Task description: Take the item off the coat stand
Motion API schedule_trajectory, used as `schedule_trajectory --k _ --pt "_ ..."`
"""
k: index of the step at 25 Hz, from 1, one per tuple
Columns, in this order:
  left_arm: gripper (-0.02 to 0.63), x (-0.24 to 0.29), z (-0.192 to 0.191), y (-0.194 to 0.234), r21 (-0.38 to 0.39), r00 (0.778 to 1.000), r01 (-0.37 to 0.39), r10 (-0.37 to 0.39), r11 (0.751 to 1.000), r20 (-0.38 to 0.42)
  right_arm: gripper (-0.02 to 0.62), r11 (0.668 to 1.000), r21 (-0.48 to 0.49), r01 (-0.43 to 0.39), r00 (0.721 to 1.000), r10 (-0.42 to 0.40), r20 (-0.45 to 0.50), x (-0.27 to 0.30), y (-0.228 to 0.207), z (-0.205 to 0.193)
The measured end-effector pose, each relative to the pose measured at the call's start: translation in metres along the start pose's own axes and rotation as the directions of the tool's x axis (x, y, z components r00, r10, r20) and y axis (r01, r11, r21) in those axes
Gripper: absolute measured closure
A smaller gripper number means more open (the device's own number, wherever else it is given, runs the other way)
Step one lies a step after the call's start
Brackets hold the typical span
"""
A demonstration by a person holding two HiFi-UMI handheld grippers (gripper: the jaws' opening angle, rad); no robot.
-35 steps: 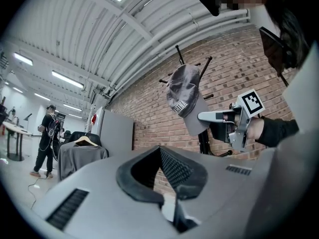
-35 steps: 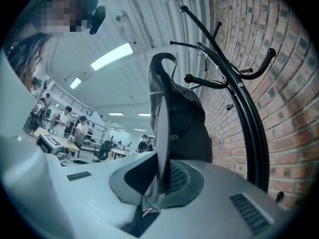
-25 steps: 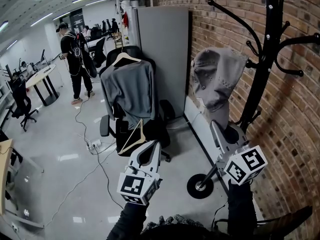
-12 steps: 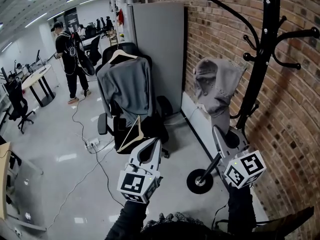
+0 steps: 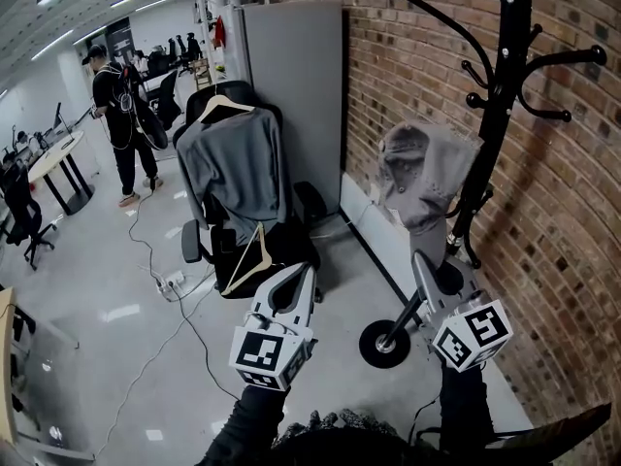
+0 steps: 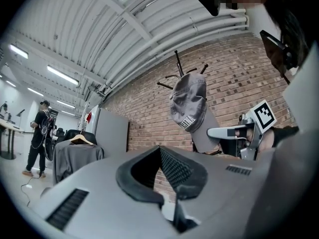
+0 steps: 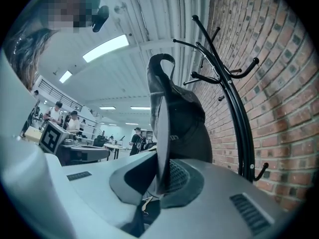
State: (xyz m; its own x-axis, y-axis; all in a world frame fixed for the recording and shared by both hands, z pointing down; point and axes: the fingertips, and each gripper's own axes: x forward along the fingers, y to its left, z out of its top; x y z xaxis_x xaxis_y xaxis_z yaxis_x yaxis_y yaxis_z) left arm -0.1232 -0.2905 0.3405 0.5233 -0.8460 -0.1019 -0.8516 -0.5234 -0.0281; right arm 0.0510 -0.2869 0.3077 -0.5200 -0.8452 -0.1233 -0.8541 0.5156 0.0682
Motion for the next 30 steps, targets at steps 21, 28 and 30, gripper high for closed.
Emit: schedule_trajectory --k 21,28,30 --pt "0.598 -0.009 -0.012 -0.016 -0.021 0.987 0.158 -0.158 0.987 -0.012 0.568 0.981 0.018 0.194 0.98 -0.193 -0.048 -0.064 0.033 -0.027" --pt "0.598 -0.004 -0.016 -0.029 -0.026 0.978 0.208 -0.209 0.978 -0.014 0.568 0.969 0.038 0.246 0.968 -0.243 -0.06 -0.087 0.034 -0.037" --pt "0.598 -0.002 -0.016 -0.031 -0.026 0.976 0.218 -0.218 0.976 -0.014 0.568 0.966 0.029 0.255 0.965 -0.253 -0.064 -0.091 0.034 -0.037"
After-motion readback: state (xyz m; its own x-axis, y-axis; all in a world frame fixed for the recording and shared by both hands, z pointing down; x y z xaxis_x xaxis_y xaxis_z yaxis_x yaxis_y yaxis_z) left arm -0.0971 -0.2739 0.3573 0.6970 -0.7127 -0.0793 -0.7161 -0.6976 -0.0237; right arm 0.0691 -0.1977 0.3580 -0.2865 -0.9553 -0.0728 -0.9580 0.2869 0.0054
